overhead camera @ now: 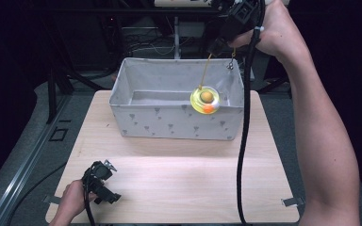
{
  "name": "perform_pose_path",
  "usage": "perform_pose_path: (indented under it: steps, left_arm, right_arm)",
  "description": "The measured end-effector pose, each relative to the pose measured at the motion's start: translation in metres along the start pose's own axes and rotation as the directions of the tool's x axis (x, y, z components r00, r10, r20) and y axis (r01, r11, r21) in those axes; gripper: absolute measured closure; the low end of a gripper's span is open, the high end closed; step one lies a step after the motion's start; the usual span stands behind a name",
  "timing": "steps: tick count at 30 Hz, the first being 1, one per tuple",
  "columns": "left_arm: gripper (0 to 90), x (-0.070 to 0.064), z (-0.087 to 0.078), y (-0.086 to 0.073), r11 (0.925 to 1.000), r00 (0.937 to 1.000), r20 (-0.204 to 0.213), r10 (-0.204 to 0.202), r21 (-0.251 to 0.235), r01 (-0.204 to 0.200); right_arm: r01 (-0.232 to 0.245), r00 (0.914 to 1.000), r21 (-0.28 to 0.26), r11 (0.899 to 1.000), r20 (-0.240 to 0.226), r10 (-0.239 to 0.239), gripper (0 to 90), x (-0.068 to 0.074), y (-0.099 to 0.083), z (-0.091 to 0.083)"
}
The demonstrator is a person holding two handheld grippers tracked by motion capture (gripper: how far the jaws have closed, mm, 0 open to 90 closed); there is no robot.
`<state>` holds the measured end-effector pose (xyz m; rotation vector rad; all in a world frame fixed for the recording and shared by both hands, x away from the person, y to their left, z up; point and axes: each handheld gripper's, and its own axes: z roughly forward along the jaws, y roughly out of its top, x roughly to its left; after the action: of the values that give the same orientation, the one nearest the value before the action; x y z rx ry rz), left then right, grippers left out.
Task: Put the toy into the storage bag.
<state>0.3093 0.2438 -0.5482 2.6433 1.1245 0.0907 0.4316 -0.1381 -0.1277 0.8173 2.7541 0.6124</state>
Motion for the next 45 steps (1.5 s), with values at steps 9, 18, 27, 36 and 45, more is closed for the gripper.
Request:
perform_pose_path:
  steps: [9, 18, 27, 36, 45]
  left_arm:
    - [0.2, -0.001, 0.0, 0.0, 1.0, 1.0, 0.001, 0.003, 0.002, -0.003]
    - [0.2, 0.0, 0.001, 0.0, 1.0, 1.0, 0.004, 0.007, 0.007, -0.007]
    - [0.2, -0.001, 0.001, 0.0, 0.9999, 1.0, 0.001, 0.007, 0.009, -0.007]
    - [0.3, -0.001, 0.001, 0.0, 0.9999, 1.0, 0.001, 0.009, 0.012, -0.009]
    - [0.3, -0.001, 0.001, -0.001, 0.9999, 1.0, 0.004, 0.006, 0.012, -0.006]
  right_arm:
    - [-0.053, 0.9984, 0.017, 0.998, 0.021, 0.053, 88.3, -0.018, 0.0, 0.006]
    - [-0.107, 0.9931, 0.017, 0.994, 0.049, 0.106, 88.3, -0.039, -0.003, 0.011]
    - [-0.164, 0.9834, -0.015, 0.986, 0.078, 0.164, 88.3, -0.059, -0.005, 0.009]
    - [-0.19, 0.9752, -0.014, 0.982, 0.112, 0.19, 88.3, -0.072, -0.002, 0.013]
    - [-0.228, 0.9672, -0.037, 0.973, 0.106, 0.231, 88.3, -0.089, -0.005, 0.026]
